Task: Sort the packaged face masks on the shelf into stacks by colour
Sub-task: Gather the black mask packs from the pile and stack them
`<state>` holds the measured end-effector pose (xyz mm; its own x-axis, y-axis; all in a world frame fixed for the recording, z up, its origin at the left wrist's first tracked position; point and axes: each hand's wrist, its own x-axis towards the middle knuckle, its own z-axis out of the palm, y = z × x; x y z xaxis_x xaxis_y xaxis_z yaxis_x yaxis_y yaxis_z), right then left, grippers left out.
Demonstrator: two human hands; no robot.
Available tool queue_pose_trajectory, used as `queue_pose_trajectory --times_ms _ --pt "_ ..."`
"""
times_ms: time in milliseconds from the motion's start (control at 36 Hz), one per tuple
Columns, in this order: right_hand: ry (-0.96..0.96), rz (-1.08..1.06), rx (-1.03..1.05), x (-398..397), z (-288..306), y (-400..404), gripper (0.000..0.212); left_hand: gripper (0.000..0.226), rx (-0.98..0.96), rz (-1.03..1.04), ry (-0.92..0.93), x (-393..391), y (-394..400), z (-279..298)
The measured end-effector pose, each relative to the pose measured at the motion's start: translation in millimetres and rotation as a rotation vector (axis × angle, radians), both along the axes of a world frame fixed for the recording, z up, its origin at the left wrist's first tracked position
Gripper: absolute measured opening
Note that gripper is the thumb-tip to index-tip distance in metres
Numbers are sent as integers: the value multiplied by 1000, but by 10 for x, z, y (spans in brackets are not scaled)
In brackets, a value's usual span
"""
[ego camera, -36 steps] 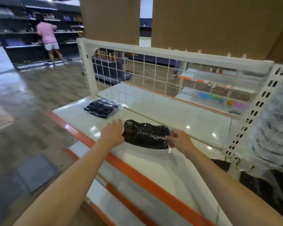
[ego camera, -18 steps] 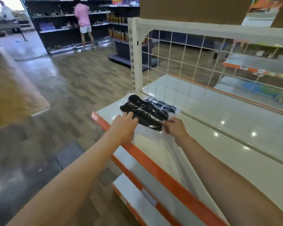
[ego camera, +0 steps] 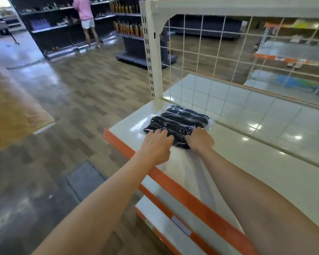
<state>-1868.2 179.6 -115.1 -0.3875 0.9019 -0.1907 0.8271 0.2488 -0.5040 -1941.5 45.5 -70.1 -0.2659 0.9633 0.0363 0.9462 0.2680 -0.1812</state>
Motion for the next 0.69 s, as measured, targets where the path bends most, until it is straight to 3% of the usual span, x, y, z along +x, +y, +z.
queue_pose_trajectory --times_ms 111,306,500,694 --pt "-9 -19 83 140 -45 7 73 24 11 -16 -3 59 15 33" --pt "67 56 130 490 41 22 49 27 -32 -42 21 323 24 80" --pt "-67 242 195 1079 239 47 49 29 -68 -104 60 823 142 186" --pt "-71 374 194 2048 460 81 36 31 -106 -168 39 1504 313 284"
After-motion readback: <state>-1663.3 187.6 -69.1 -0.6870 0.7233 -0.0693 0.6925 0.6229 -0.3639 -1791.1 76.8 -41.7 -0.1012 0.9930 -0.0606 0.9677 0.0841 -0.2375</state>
